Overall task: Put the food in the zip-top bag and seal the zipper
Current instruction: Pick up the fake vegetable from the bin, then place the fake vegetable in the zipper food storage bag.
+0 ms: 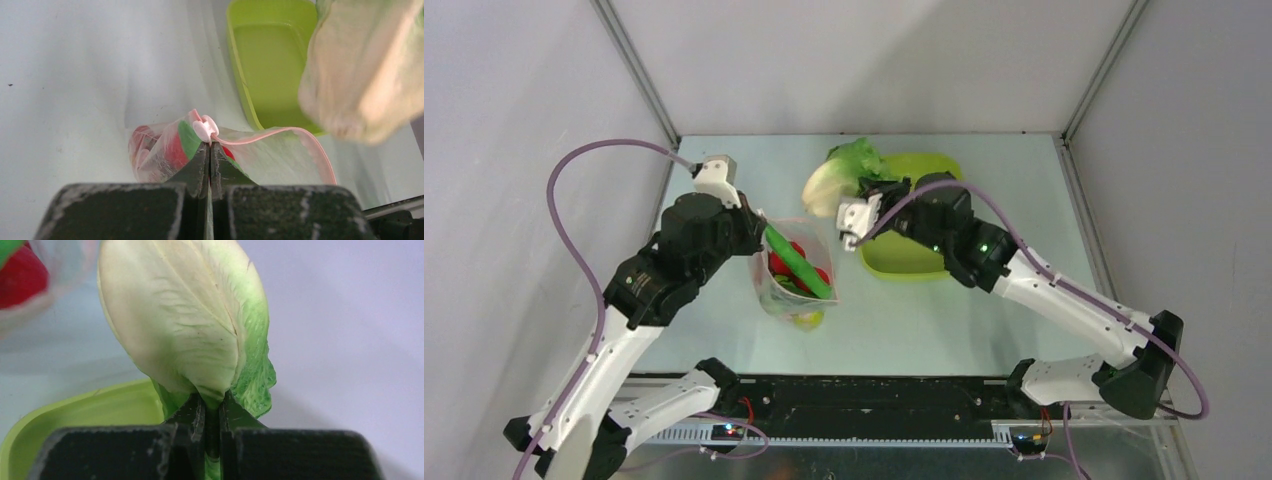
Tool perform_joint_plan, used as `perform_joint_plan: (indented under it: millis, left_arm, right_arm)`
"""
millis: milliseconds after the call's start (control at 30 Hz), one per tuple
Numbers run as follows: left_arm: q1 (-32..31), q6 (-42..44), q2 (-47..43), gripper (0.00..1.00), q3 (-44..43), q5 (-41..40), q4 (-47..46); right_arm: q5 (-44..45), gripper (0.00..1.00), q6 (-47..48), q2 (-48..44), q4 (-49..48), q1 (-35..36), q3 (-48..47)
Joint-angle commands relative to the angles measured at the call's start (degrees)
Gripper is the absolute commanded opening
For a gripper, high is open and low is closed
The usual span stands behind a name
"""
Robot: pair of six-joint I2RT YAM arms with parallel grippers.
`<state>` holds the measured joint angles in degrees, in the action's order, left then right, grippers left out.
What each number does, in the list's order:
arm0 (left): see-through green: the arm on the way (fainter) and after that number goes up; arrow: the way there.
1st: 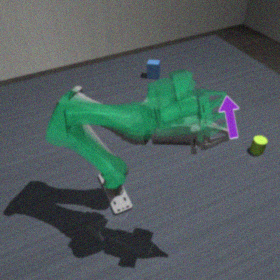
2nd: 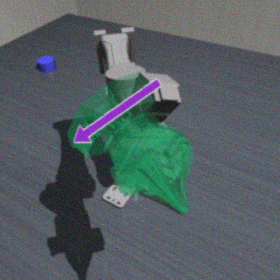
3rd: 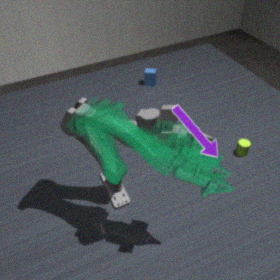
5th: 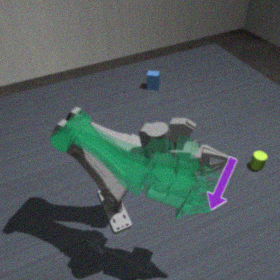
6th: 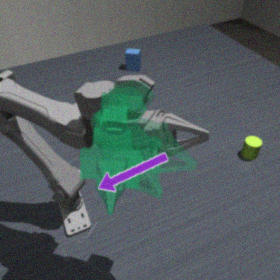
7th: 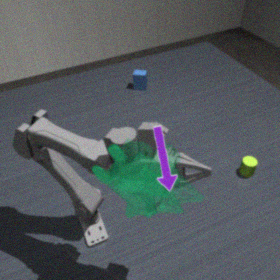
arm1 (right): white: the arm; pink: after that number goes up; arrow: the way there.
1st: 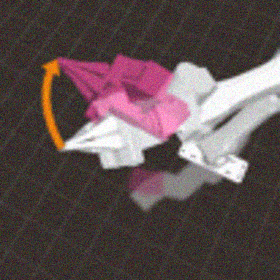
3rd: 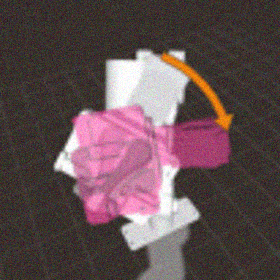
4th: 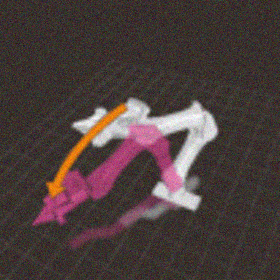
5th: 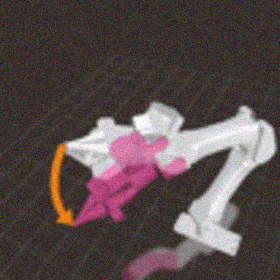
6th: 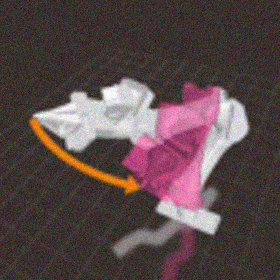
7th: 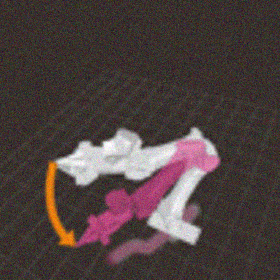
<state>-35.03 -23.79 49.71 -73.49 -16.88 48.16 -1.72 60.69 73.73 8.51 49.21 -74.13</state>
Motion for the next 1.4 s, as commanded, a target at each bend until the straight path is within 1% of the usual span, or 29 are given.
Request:
perform_joint_plan:
  millis: [0,100,133,167,300,367,500,633,733,833,933,1033,1167,1233,1367]
  left_arm:
    - [-0.22,-3.41,1.15,0.0,-2.97,-1.42,-0.94]
    - [-0.2,-4.75,1.23,0.0,-2.82,-1.49,-0.43]
    - [-0.21,-4.89,1.23,0.0,-2.84,-1.31,-0.3]
    - [-0.22,-5.22,1.29,0.0,-2.91,-1.2,-0.1]
    - [-0.22,-5.53,2.2,0.0,-3.71,-1.34,0.8]
    - [-0.18,-5.54,3.83,0.0,-5.42,-1.28,1.98]
    - [-0.22,-5.96,6.37,0.0,-8.4,-1.3,4.33]
    - [-0.26,-6.43,8.45,0.0,-11.33,-1.51,6.59]
    - [-0.15,-6.43,9.51,0.0,-12.81,-1.63,7.68]
    - [-0.11,-6.59,10.46,0.0,-14.16,-1.66,8.71]
    - [-0.08,-6.62,10.32,0.0,-14.36,-0.94,8.43]
    - [-0.08,-6.49,9.85,0.0,-14.36,-0.09,7.78]
    - [-0.06,-7.04,10.63,0.0,-15.15,-0.31,8.24]
    - [-0.12,-7.55,11.12,0.0,-15.08,-0.21,8.06]
    - [-0.13,-7.91,12.38,0.0,-15.16,-0.05,7.52]
  right_arm:
    - [11.03,0.0,14.0,-2.7,-4.91,7.14,0.59]
    - [14.84,0.0,22.48,-3.04,-9.84,11.79,3.24]
    - [16.07,0.0,26.27,-3.04,-12.36,12.4,4.68]
    - [16.32,0.0,27.7,-3.06,-13.43,13.19,5.22]
    - [14.7,0.0,35.19,-3.22,-16.55,14.14,7.1]
    - [13.05,0.0,37.9,-3.46,-20.03,15.08,8.42]
    - [10.4,0.0,45.61,-3.84,-23.09,16.87,11.26]
    - [10.49,0.0,49.25,-3.76,-22.98,18.28,12.27]
    - [11.37,0.02,51.91,-3.67,-22.88,18.74,13.26]
    - [14.24,0.04,56.52,-3.64,-21.96,19.56,14.86]
    - [18.91,0.06,60.02,-3.3,-24.22,20.02,16.74]
    - [21.42,0.08,62.55,-3.14,-25.84,20.03,18.0]
    - [18.58,0.12,64.43,-4.83,-22.75,20.86,19.69]
    - [16.93,0.17,64.89,-5.26,-21.55,21.21,19.99]
    - [12.21,0.19,65.19,-5.2,-20.1,21.44,20.16]
